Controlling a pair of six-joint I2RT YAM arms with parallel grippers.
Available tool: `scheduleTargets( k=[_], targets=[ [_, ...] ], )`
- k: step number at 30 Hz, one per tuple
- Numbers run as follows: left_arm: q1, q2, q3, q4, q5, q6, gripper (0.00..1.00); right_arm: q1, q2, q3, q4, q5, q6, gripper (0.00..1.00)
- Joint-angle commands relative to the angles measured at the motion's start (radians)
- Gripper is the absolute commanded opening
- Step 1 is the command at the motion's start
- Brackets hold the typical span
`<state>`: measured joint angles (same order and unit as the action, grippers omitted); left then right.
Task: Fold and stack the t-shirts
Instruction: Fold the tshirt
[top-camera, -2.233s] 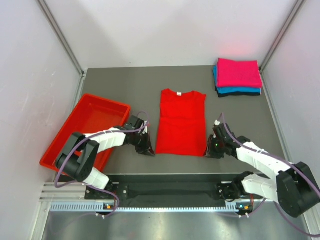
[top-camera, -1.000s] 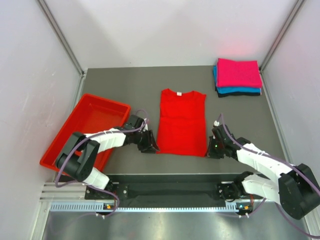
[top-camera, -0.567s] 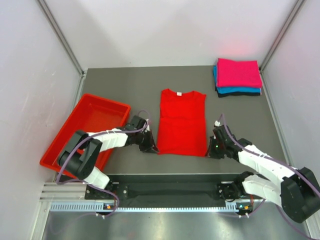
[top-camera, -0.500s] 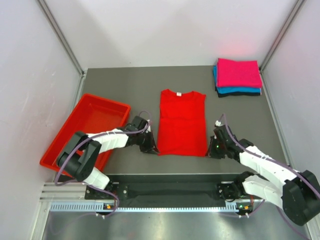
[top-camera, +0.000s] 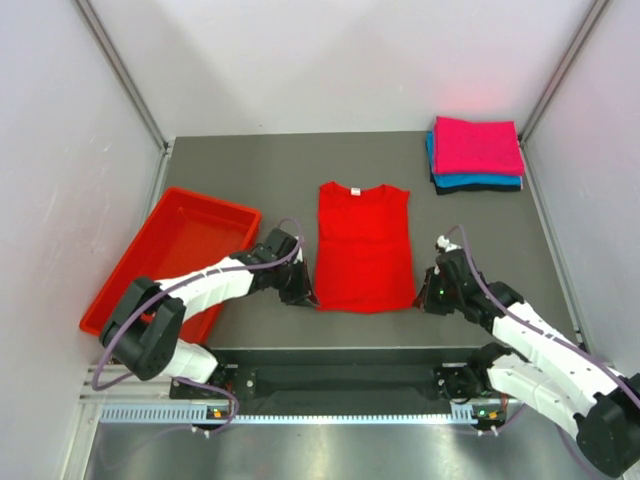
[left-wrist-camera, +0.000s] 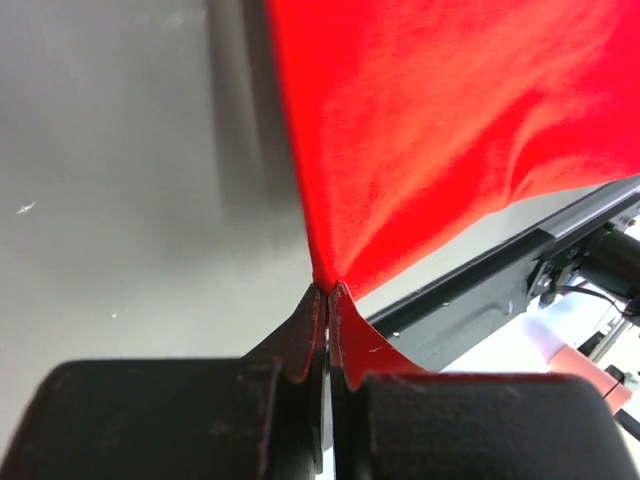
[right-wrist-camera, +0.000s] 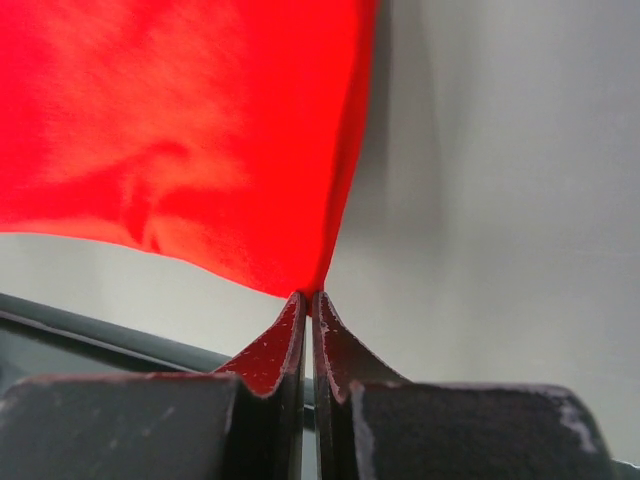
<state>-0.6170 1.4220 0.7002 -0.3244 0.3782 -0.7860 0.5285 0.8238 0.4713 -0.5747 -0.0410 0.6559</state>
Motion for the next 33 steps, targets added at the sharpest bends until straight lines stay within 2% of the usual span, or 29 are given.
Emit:
scheduleTargets(
  k=[1,8,14,21,24,33],
  targets=[
    [0.000,-0.020,0.122,-0.067,-0.031,0.025,0.00,0.015,-0.006,0.133,-0.010,0.064,-0.022,0.00],
    [0.065,0.040,0.310,-0.154,-0.045,0.091,0.00,-0.004,0.130,0.302,-0.022,0.141,-0.065,0.00],
    [0.137,0.152,0.504,-0.191,-0.035,0.162,0.00,-0.110,0.279,0.467,0.009,0.098,-0.148,0.00],
    [0.230,0.366,0.755,-0.177,0.045,0.237,0.00,-0.243,0.500,0.688,0.081,-0.016,-0.252,0.00],
    [0.261,0.474,0.884,-0.214,0.070,0.258,0.00,-0.269,0.606,0.759,0.117,-0.048,-0.266,0.00],
    [0.322,0.732,1.188,-0.182,0.140,0.260,0.00,-0.324,0.902,0.990,0.173,-0.125,-0.289,0.00]
  ],
)
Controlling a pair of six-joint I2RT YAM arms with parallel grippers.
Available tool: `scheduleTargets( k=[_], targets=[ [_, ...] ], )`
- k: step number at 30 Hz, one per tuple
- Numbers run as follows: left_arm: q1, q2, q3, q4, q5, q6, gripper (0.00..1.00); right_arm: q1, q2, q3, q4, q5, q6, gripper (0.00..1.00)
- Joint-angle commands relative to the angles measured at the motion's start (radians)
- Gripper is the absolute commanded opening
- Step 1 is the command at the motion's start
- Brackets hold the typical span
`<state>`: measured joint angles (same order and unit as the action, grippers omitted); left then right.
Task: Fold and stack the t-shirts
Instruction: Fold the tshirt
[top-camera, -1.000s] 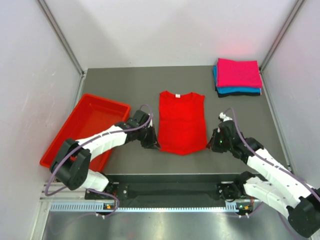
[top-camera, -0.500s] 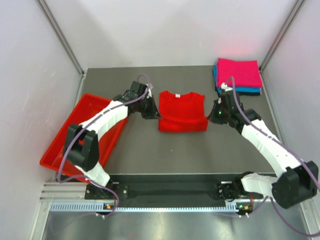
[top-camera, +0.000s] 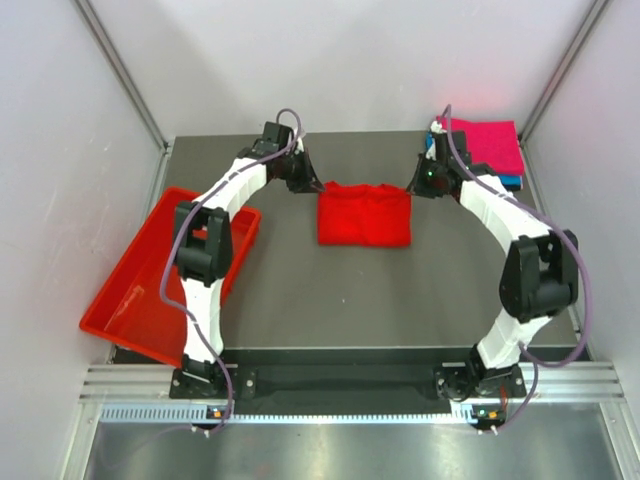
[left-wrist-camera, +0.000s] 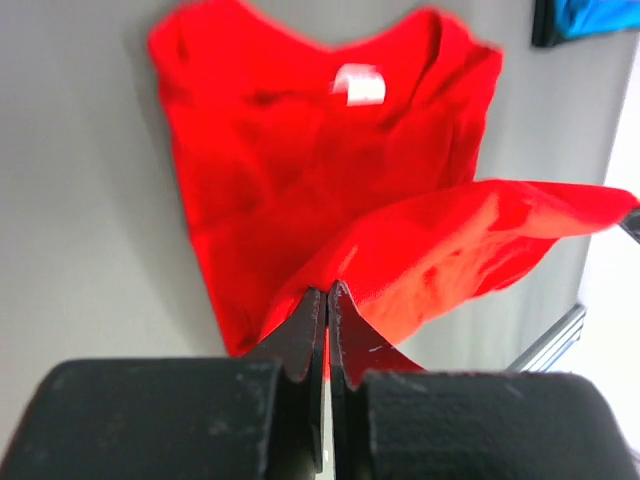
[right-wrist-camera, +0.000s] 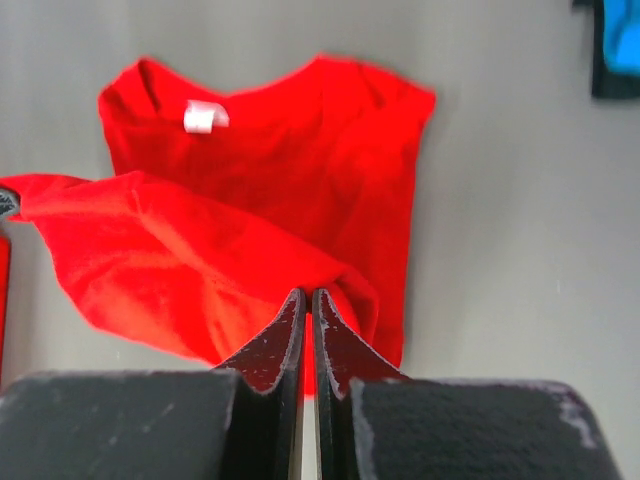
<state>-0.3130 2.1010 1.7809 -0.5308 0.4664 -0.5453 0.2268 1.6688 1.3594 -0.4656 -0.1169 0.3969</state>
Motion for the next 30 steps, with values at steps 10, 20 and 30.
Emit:
scheduleTargets(
  k=[10,20,30],
  targets=[
    [0.063,0.292,0.325,0.150,0.173,-0.063,0.00,-0.060,0.264,0.257,0.088,-0.063,-0.033,0.00],
    [0.080,0.346,0.341,0.350,0.183,-0.151,0.00,-0.093,0.347,0.299,0.166,-0.076,-0.020,0.00],
    [0.106,0.410,0.396,0.460,0.176,-0.197,0.01,-0.107,0.422,0.365,0.199,-0.087,-0.017,0.00]
  ],
)
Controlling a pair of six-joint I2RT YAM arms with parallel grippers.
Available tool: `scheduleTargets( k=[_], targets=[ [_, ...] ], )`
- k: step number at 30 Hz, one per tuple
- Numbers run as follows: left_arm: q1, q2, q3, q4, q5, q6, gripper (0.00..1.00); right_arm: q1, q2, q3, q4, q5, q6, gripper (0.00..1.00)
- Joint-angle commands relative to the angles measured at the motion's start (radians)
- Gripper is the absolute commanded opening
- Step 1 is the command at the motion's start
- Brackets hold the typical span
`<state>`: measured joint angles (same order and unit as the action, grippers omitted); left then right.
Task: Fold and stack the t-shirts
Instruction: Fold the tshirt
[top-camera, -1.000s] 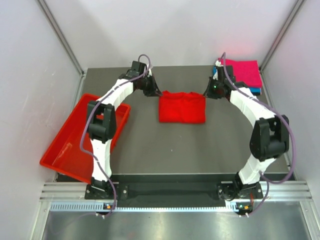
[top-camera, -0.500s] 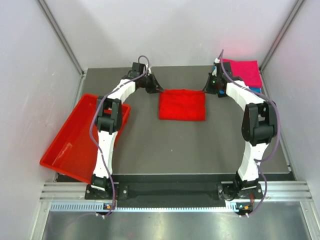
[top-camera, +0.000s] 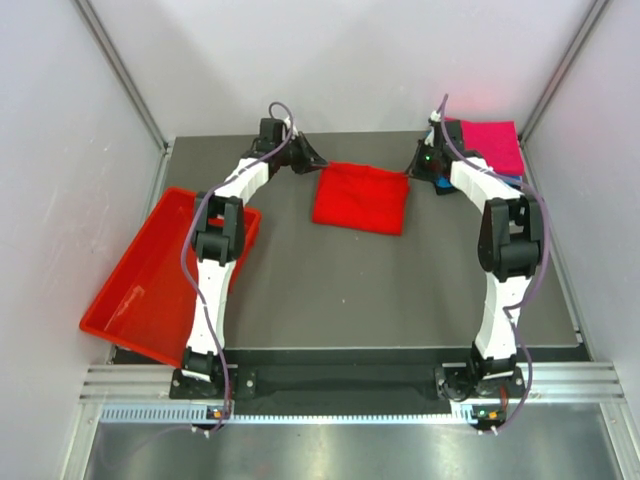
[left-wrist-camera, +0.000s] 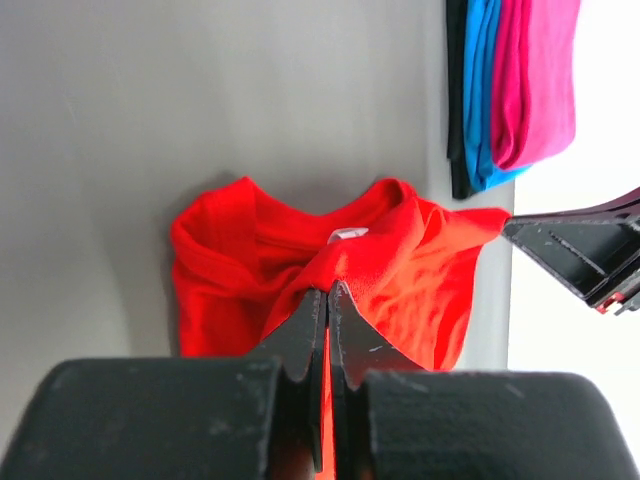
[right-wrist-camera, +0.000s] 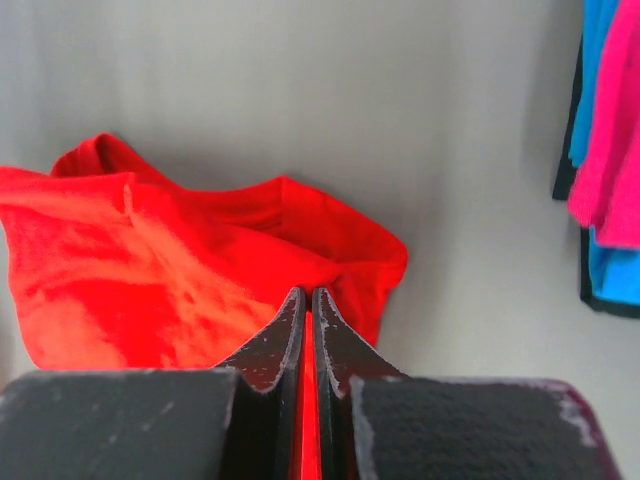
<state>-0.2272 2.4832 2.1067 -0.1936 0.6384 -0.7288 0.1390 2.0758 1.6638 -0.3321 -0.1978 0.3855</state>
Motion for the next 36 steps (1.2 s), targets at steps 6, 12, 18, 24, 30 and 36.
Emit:
scheduleTargets(
  k=[6,12,18,24,30,36],
  targets=[
    [0.049,0.106,0.165,0.235,0.017,-0.055,0.51,-0.024,0.032,0.077,0.107,0.014,0.027,0.04],
    [0.060,-0.045,0.084,0.093,0.009,0.093,0.52,0.001,-0.132,-0.099,0.160,-0.002,0.020,0.99],
    [0.014,-0.268,-0.213,0.071,-0.014,0.223,0.50,0.030,-0.247,-0.225,0.108,-0.058,-0.002,1.00],
    [-0.076,-0.281,-0.286,0.112,0.055,0.249,0.46,0.066,-0.244,-0.320,0.117,-0.135,-0.014,1.00],
    [-0.100,-0.227,-0.376,0.174,0.023,0.230,0.43,0.067,-0.209,-0.433,0.165,-0.083,-0.002,0.96],
    [-0.064,-0.170,-0.354,0.154,-0.077,0.215,0.43,0.057,-0.191,-0.526,0.215,-0.058,0.019,0.45]
  ],
)
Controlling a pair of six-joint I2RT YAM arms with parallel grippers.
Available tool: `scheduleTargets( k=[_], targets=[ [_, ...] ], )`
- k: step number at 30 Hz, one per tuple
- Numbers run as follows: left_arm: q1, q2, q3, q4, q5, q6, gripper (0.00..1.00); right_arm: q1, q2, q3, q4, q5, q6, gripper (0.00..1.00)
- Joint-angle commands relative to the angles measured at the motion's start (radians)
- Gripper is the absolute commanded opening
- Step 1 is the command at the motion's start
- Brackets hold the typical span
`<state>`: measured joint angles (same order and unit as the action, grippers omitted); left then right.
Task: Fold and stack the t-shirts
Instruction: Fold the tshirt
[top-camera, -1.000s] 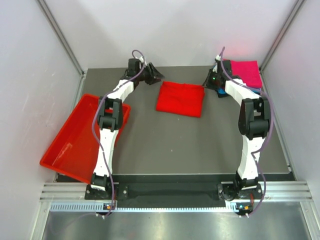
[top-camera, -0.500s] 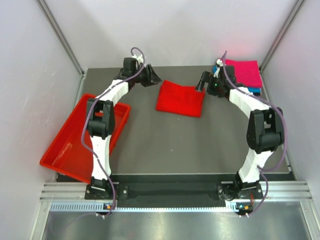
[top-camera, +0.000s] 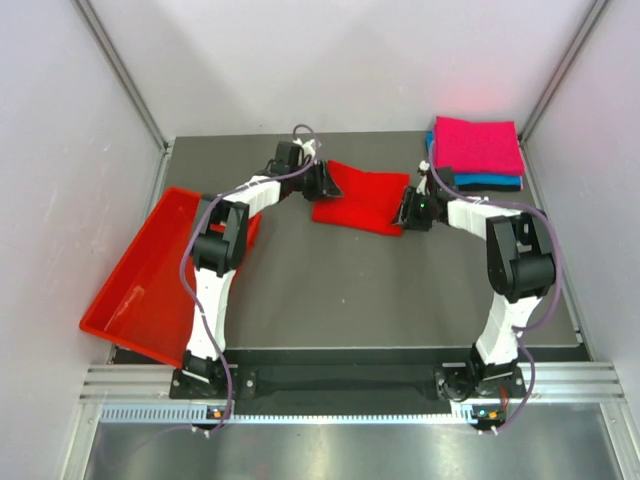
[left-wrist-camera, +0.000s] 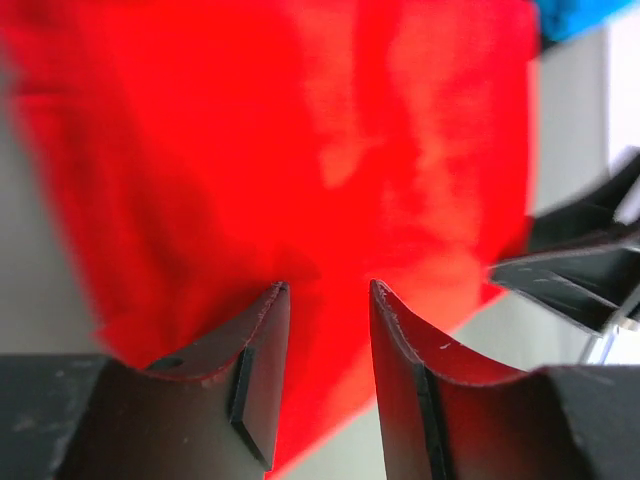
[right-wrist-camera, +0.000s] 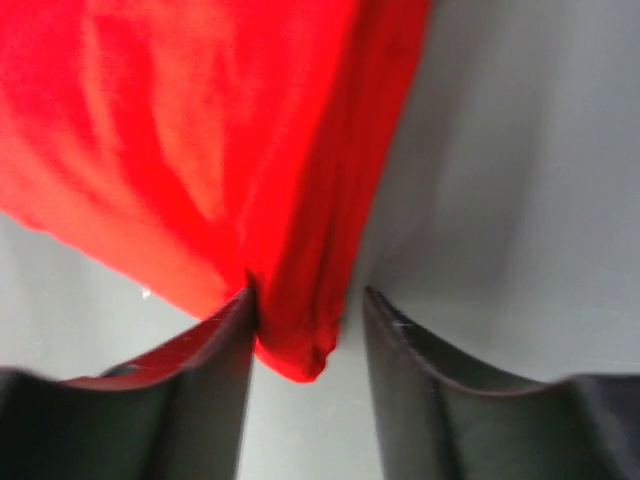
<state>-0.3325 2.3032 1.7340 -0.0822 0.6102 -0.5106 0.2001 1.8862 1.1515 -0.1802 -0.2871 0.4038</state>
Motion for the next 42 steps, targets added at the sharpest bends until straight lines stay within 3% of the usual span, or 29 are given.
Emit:
scheduleTargets(
  k=[1,4,8,10,12,16,19,26,33,37,42],
  targets=[
    [0.044,0.013,0.033,0.041,-0.055,-0.026,0.43,-0.004,-0.004,-0.010,0.062,0.031,0.003,0.42],
    [0.052,0.012,0.097,0.027,-0.064,-0.045,0.43,-0.004,-0.039,0.020,0.019,0.031,0.010,0.40],
    [0.050,0.031,0.185,0.074,-0.008,-0.110,0.44,-0.002,-0.130,0.053,-0.048,0.039,0.035,0.62],
    [0.046,0.044,0.206,0.157,0.032,-0.157,0.44,-0.004,-0.147,0.069,-0.053,0.028,0.050,0.64],
    [0.041,0.073,0.222,0.214,0.065,-0.187,0.44,-0.002,-0.139,0.111,-0.045,-0.015,0.059,0.60],
    [0.035,0.172,0.265,0.317,0.128,-0.261,0.42,-0.007,-0.029,0.209,0.018,-0.125,0.070,0.21],
    [0.038,0.243,0.312,0.361,0.123,-0.292,0.42,-0.025,0.081,0.290,0.067,-0.211,0.096,0.07],
    [0.088,0.381,0.455,0.337,-0.004,-0.312,0.44,-0.085,0.214,0.232,0.225,-0.215,0.125,0.06],
    [0.122,0.410,0.533,0.343,-0.018,-0.356,0.45,-0.103,0.166,0.148,0.306,-0.230,0.122,0.11],
    [0.122,0.282,0.495,0.323,0.022,-0.333,0.45,-0.102,0.084,0.139,0.289,-0.260,0.127,0.14],
    [0.096,0.049,0.241,0.251,0.042,-0.197,0.45,-0.094,0.037,0.132,0.278,-0.277,0.121,0.15]
  ],
)
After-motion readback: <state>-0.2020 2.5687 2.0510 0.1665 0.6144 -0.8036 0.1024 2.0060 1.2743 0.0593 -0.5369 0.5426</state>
